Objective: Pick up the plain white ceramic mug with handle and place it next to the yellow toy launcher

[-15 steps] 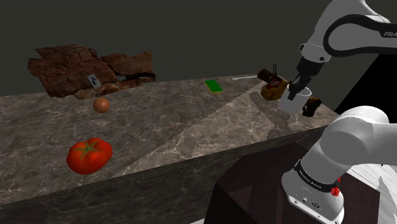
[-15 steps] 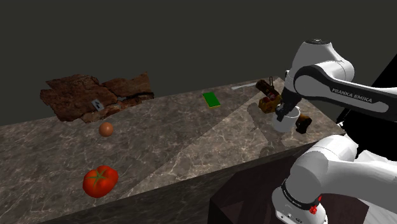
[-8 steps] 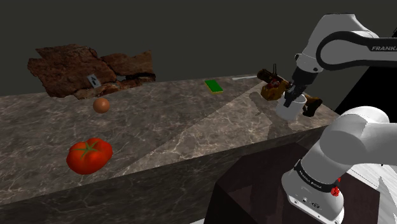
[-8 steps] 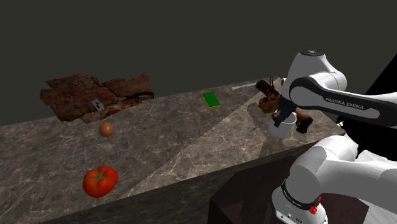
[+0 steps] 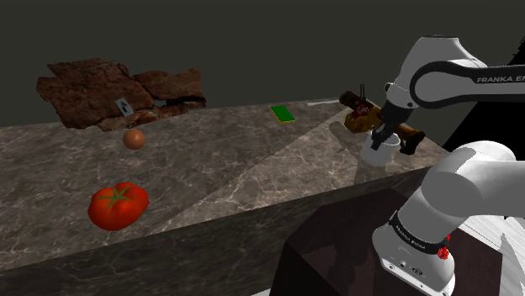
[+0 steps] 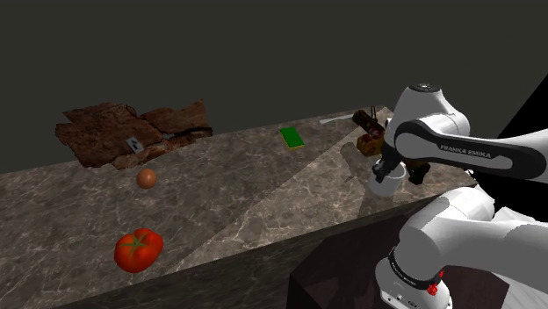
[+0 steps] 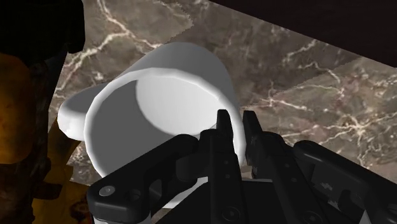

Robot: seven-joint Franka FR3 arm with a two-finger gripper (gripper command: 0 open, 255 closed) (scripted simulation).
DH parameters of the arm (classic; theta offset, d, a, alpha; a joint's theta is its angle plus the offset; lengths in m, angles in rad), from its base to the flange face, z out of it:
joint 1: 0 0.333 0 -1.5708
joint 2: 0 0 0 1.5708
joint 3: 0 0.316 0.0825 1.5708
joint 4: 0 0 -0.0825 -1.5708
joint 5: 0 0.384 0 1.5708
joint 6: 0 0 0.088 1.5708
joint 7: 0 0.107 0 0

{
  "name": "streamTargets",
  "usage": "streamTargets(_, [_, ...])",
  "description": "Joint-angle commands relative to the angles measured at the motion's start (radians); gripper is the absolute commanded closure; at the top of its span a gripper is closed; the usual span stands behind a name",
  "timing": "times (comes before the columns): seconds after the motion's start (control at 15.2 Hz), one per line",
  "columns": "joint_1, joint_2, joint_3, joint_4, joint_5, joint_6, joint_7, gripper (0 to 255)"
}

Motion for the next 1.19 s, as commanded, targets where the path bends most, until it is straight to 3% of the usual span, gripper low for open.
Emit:
streamTargets(0.0, [0.0,0.003,-0.001,-0.003,-0.002,0.007,0.001,255])
streamTargets(0.33, [0.0,0.003,-0.001,-0.003,-0.002,0.007,0.001,255])
streamTargets(0.4, [0.0,0.003,-0.001,-0.003,-0.002,0.007,0.001,0])
streamTargets(0.73, [0.0,0.003,-0.001,-0.003,-0.002,0.007,0.001,0])
streamTargets(0.99, [0.028,-0.049,0.055,0.101,0.06,-0.146,-0.002,0])
streamTargets(1.12, [0.028,-0.049,0.055,0.101,0.06,-0.146,-0.002,0])
